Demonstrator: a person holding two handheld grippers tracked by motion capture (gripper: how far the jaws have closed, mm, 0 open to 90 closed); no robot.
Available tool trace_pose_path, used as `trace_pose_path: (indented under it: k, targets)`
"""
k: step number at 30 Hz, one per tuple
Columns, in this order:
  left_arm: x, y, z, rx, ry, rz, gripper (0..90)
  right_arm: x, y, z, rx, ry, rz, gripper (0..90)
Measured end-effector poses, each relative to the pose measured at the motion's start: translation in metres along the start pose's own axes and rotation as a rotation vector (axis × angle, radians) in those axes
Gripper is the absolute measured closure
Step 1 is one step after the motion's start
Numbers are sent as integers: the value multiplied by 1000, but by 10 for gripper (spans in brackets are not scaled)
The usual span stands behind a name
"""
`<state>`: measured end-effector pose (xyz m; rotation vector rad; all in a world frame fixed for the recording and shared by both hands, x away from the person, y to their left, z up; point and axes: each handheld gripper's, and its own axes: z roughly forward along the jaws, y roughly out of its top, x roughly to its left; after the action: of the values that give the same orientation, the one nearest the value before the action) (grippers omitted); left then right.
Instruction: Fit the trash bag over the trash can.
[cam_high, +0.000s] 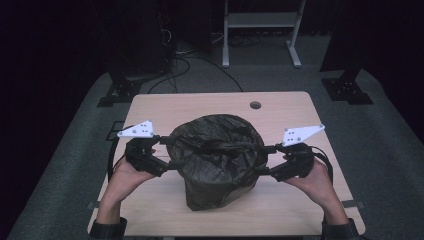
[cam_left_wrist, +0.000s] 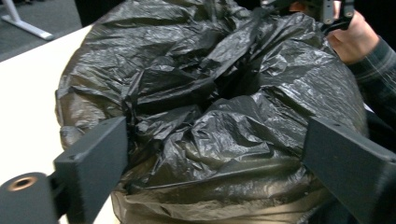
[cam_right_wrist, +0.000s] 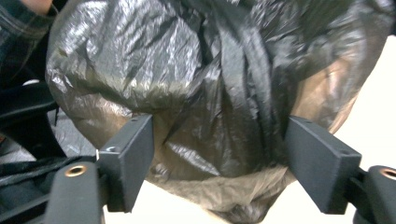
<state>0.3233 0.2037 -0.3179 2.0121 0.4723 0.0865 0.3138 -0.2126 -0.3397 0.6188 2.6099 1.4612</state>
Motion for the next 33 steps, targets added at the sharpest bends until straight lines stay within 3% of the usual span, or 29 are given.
trace_pose_path:
  k: [4, 9, 21, 25, 33]
  targets:
    - [-5, -2, 4, 52, 13, 33, 0, 2, 1, 7, 33, 1, -3, 180]
    - [-6, 2, -4, 16, 23, 40, 0, 2, 2, 6, 30, -3, -6, 131]
    - [-10, 3, -17, -44, 74, 72, 0, -1, 10, -19, -59, -38, 9, 42]
    - [-15, -3, -23, -52, 100, 86, 0, -2, 14, -24, -94, -70, 9, 0]
    - [-20, -25, -36, -59, 137, 86, 0, -5, 23, -25, -137, -79, -3, 0]
